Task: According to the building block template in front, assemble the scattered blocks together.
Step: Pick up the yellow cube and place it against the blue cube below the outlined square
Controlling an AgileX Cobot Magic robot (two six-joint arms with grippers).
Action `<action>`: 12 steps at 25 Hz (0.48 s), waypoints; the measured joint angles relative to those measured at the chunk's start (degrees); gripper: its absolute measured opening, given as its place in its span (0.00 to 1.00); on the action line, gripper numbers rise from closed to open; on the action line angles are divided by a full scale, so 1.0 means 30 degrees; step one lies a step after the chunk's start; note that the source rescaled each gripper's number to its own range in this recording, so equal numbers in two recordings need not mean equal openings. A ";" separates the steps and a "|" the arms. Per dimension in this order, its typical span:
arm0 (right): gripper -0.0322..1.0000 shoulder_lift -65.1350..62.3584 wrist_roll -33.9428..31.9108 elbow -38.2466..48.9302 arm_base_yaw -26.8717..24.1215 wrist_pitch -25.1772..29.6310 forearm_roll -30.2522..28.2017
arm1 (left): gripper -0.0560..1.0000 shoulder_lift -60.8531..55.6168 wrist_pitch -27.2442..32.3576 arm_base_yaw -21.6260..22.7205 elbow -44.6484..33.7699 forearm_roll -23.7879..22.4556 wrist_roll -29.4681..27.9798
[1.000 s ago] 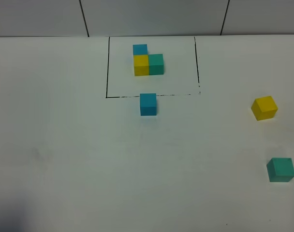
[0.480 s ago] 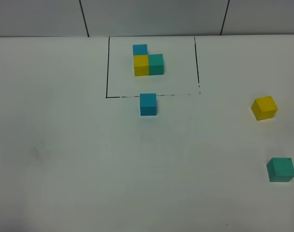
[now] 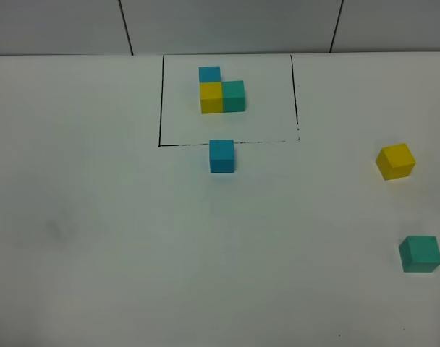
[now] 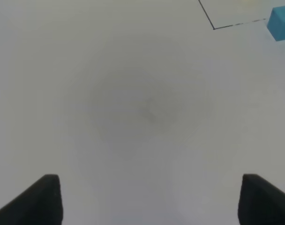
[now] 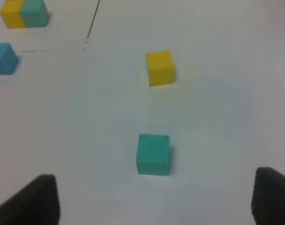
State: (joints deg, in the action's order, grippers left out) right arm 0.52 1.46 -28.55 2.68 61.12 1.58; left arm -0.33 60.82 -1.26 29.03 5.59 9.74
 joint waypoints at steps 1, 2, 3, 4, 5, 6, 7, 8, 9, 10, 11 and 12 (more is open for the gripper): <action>0.68 0.0000 0.0000 0.0000 0.0000 0.0000 0.0000 | 0.89 0.0000 0.0000 0.0000 0.0000 -0.0120 -0.0167; 0.68 0.0000 0.0000 0.0000 0.0000 0.0000 0.0000 | 0.89 0.0000 0.0000 0.0000 0.0000 -0.0272 -0.0420; 0.68 0.0000 0.0000 0.0000 0.0000 0.0000 0.0000 | 0.89 0.0000 0.0000 0.0000 0.0000 -0.0418 -0.0712; 0.68 0.0000 0.0000 0.0000 0.0000 0.0000 0.0000 | 0.89 0.0000 0.0000 0.0000 0.0000 -0.0602 -0.0967; 0.68 0.0000 0.0000 0.0000 0.0000 0.0000 0.0000 | 0.89 0.0000 0.0000 0.0000 0.0000 -0.0738 -0.1101; 0.68 0.0000 0.0000 0.0000 0.0000 0.0000 0.0000 | 0.89 0.0000 0.0000 0.0000 0.0000 -0.0781 -0.1197; 0.68 0.0000 0.0000 0.0000 0.0000 0.0000 0.0000 | 0.89 0.0000 0.0000 0.0000 0.0000 -0.0779 -0.1265; 0.68 0.0000 0.0000 0.0000 0.0000 0.0000 0.0000 | 0.89 0.0000 0.0000 0.0000 0.0000 -0.0779 -0.1282; 0.68 0.0000 0.0000 0.0000 0.0000 0.0000 0.0000 | 0.89 0.0000 0.0000 0.0000 0.0000 -0.0779 -0.1319; 0.68 0.0000 0.0000 0.0000 0.0000 0.0000 0.0000 | 0.89 0.0000 0.0000 0.0000 0.0000 -0.0779 -0.1319; 0.68 0.0000 0.0000 0.0000 0.0000 0.0000 0.0000 | 0.89 0.0000 0.0000 0.0000 0.0000 -0.0779 -0.1319; 0.68 0.0000 0.0000 0.0000 0.0000 0.0000 0.0000 | 0.89 0.0000 0.0000 0.0000 0.0000 -0.0779 -0.1319</action>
State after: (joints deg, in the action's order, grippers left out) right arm 0.52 1.46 -28.55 2.68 61.12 1.58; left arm -0.33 60.82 -1.26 29.03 3.26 5.78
